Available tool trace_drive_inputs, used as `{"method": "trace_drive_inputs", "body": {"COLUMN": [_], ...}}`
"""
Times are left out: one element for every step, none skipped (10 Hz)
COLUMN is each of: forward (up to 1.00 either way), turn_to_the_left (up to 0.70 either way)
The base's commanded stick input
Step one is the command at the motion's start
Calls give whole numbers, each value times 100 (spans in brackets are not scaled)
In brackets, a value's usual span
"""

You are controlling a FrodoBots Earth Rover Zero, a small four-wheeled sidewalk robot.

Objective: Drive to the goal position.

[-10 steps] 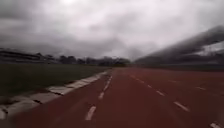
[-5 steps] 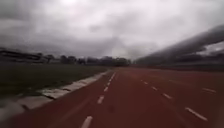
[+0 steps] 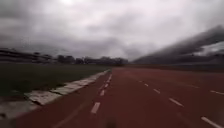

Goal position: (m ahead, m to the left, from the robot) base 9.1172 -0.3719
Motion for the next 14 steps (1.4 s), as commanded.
{"method": "trace_drive_inputs", "body": {"forward": [70,70,70,70,70,70,70,70,70,70,70,70,70,70], "turn_to_the_left": [0,0,0,0,0,0,0,0,0,0,0,0,0,0]}}
